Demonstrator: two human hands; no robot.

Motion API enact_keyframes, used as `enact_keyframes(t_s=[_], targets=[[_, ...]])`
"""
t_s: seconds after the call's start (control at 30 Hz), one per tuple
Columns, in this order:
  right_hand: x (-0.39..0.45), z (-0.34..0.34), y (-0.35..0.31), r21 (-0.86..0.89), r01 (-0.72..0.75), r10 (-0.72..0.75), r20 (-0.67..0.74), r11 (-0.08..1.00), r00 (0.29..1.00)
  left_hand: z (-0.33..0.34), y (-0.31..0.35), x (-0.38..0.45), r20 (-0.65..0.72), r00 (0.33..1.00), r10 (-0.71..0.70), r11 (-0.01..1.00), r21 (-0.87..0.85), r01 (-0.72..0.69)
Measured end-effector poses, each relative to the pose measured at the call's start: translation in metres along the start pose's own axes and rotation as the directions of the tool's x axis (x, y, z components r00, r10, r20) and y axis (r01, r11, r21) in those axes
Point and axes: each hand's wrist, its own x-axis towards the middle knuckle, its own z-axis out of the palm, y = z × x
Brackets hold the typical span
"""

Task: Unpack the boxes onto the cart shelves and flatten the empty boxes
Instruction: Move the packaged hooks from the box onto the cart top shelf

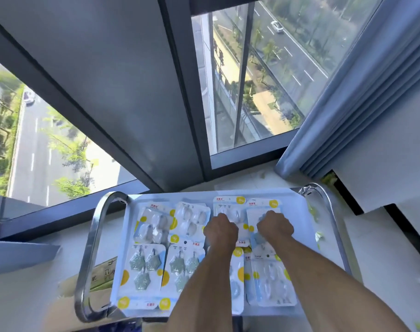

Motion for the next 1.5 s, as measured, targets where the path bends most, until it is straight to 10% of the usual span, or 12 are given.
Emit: enact_keyframes(t_s=[0.53, 0.87, 1.17, 1.5], targets=[[-0.232, 0.019, -0.017, -0.076, 0.426, -0.426, 0.015, 0.901, 0.904, -0.025, -0.122, -0.207, -0.245, 0.965, -0.097, 0.995, 0.001, 0.1], [-0.354, 0.108, -0.114, -0.207, 0.66, -0.648, 0.133, 0.722, 0.75, -0.041, -0.295, -0.275, -0.266, 0.874, -0.406, 0.911, -0.199, 0.362], [-0.431, 0.261, -0.199, -0.304, 0.726, -0.674, 0.273, 0.617, 0.687, 0.009, -0.491, -0.293, -0.1, 0.783, -0.614, 0.774, -0.271, 0.572], [-0.394, 0.502, -0.3, -0.258, 0.544, -0.468, 0.302, 0.799, 0.831, 0.121, -0.675, -0.151, 0.08, 0.889, -0.451, 0.874, -0.159, 0.458]])
